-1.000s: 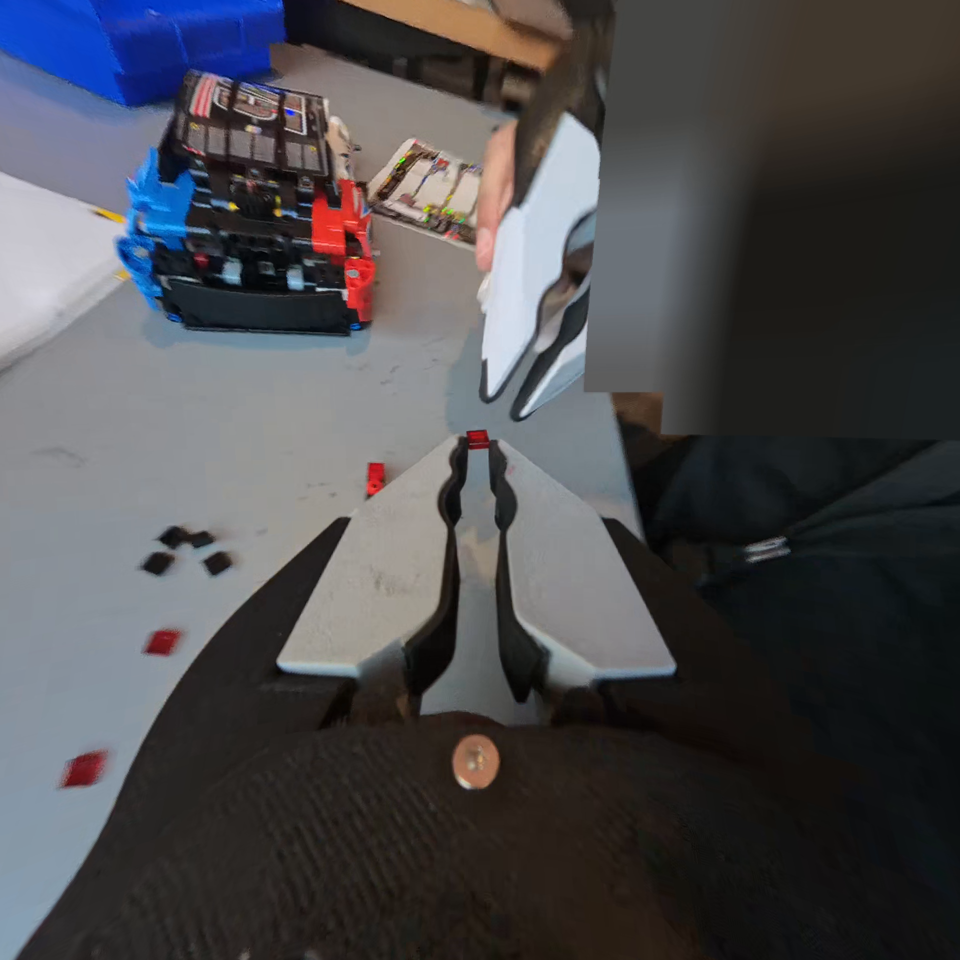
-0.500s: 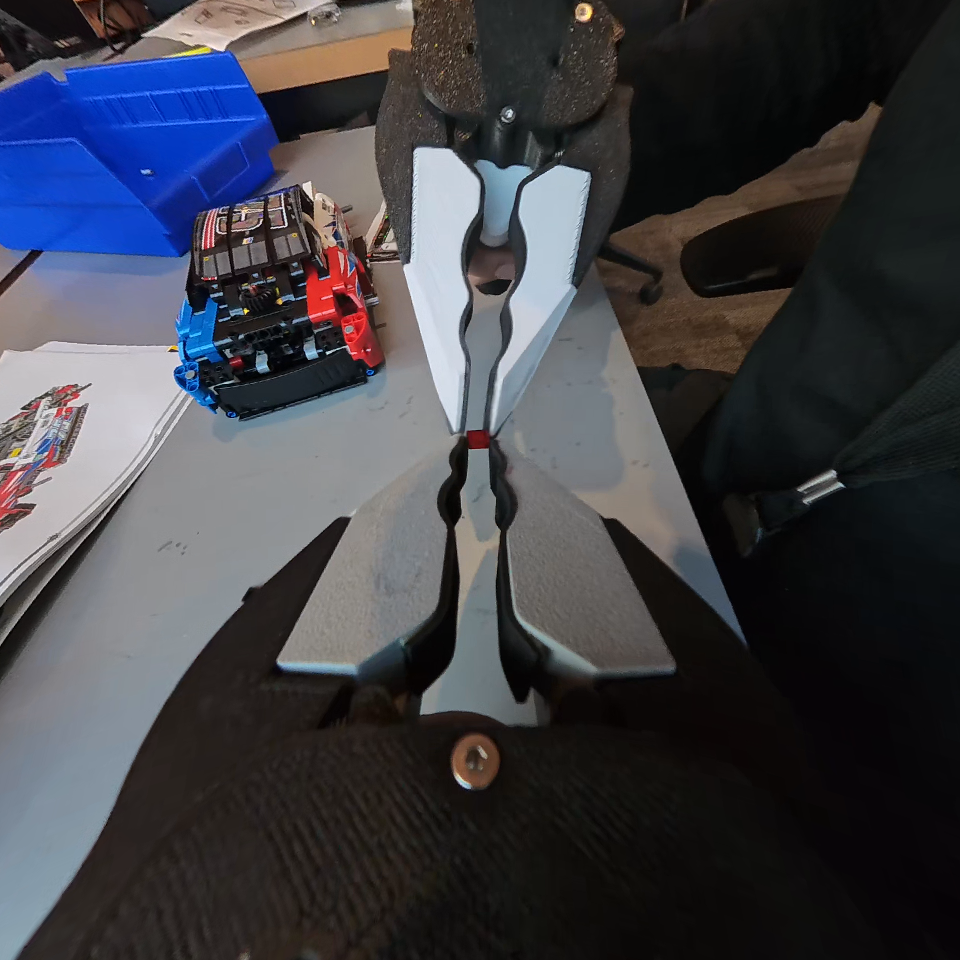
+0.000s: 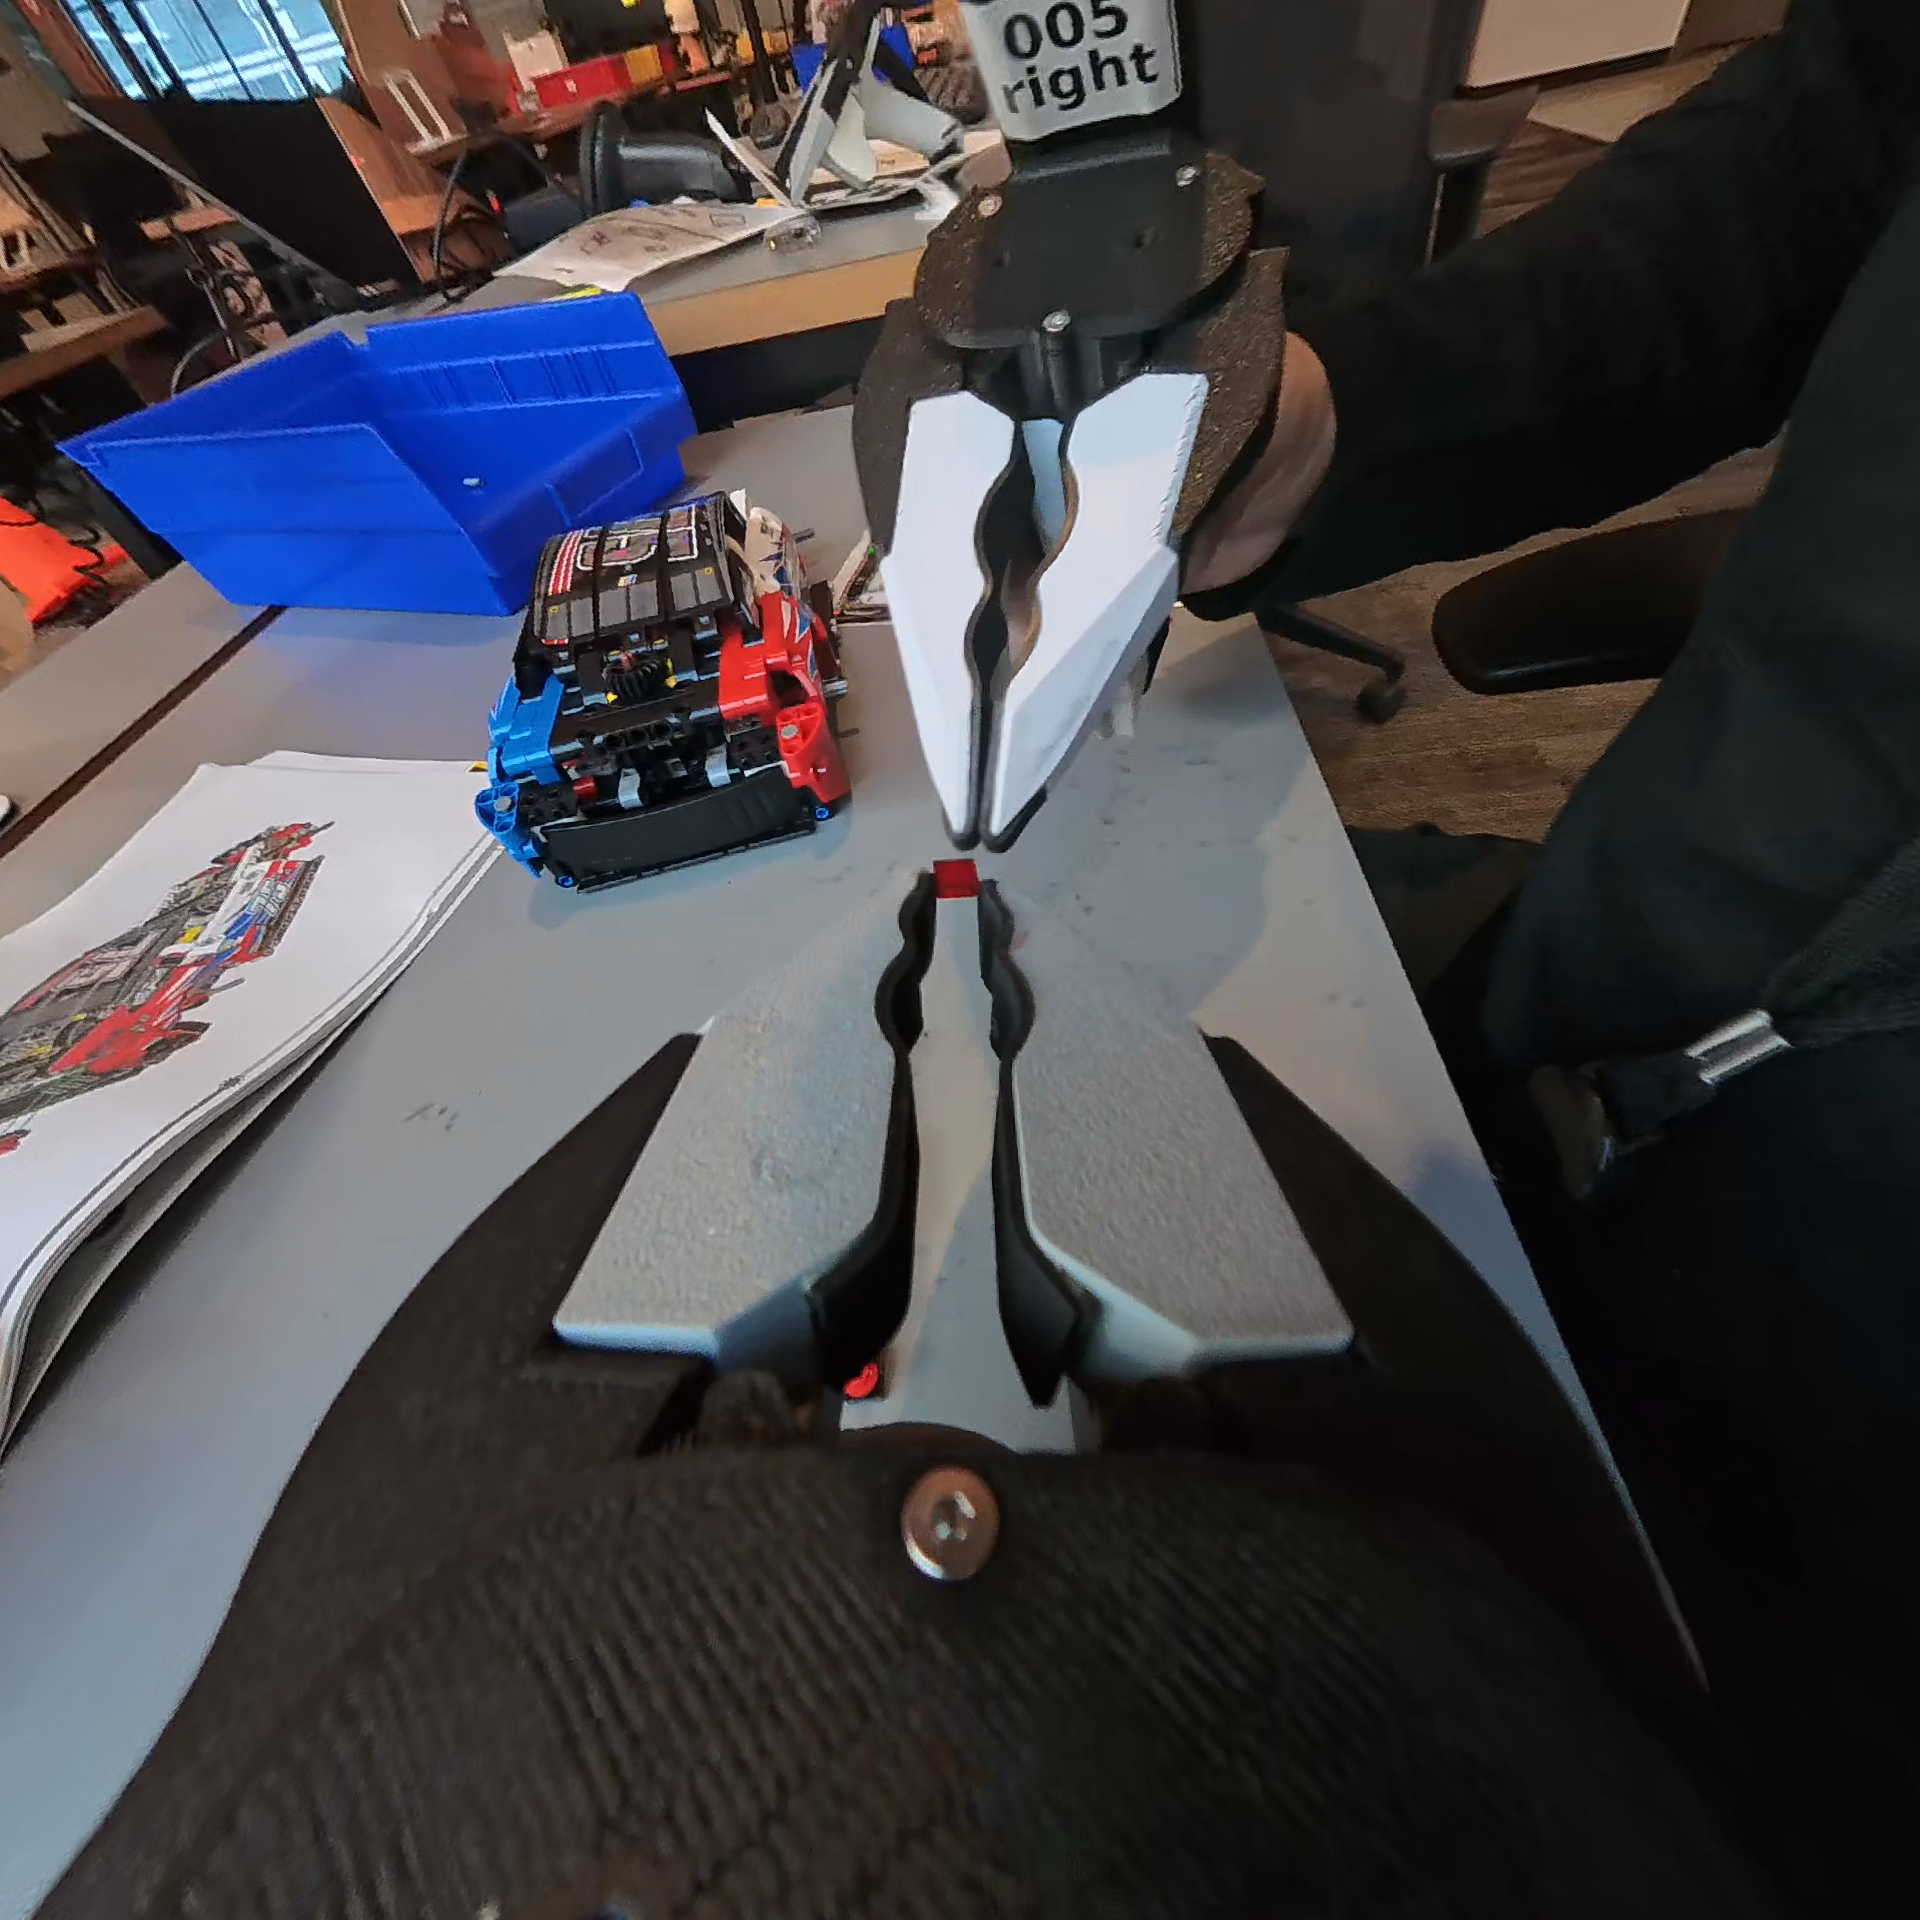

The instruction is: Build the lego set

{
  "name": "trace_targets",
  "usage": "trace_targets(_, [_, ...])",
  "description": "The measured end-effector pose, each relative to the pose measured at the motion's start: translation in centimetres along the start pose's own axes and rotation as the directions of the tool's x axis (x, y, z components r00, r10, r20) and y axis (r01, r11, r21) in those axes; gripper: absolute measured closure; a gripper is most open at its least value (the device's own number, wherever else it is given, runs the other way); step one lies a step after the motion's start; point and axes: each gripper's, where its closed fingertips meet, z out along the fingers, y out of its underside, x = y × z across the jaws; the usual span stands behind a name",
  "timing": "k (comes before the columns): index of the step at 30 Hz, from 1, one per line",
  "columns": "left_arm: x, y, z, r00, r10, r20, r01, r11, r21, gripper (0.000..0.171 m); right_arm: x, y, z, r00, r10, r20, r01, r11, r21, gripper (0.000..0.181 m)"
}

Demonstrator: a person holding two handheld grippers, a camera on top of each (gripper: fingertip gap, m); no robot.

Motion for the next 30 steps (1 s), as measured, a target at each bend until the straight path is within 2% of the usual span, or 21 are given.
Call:
trace_targets(3, [0.1,-0.2,0.0,1.0,0.007,0.004,-0.007,1.0,0.013,0.167,-0.1,0.0,0.0,1.0,0.022,0.014,-0.022,1.0,-0.002,0.181])
trace_targets(7, [-0.2,-0.4,-0.1,0.996,0.073,0.059,-0.074,0.997,0.017,0.167,0.1,-0.5,0.1,0.974,0.214,0.07,-0.217,0.976,0.034,0.18])
trace_targets(9, [0.0,-0.4,0.0,0.994,0.093,0.063,-0.094,0.996,0.01,0.167,0.3,-0.6,0.0,0.964,0.254,0.082,-0.258,0.965,0.05,0.179])
trace_targets(11, [0.2,0.0,0.2,0.996,0.08,0.044,-0.08,0.997,-0.006,0.167,0.3,-0.6,-0.1,0.981,0.186,0.054,-0.188,0.981,0.054,0.179])
trace_targets(15, [0.6,0.1,0.2,0.999,0.048,0.0,-0.048,0.999,-0.002,0.167,-0.1,0.7,0.0,0.999,-0.049,0.011,0.05,0.995,-0.083,0.176])
trace_targets(17, [0.9,0.1,0.2,0.999,0.033,-0.031,-0.033,0.999,0.002,0.167,-0.5,0.6,0.1,0.992,-0.121,0.022,0.123,0.987,-0.101,0.175])
trace_targets(30, [1.1,-0.5,-0.1,0.998,-0.016,-0.063,0.02,0.998,0.065,0.167,-0.8,-0.3,0.2,0.975,-0.221,0.008,0.221,0.973,-0.065,0.175])
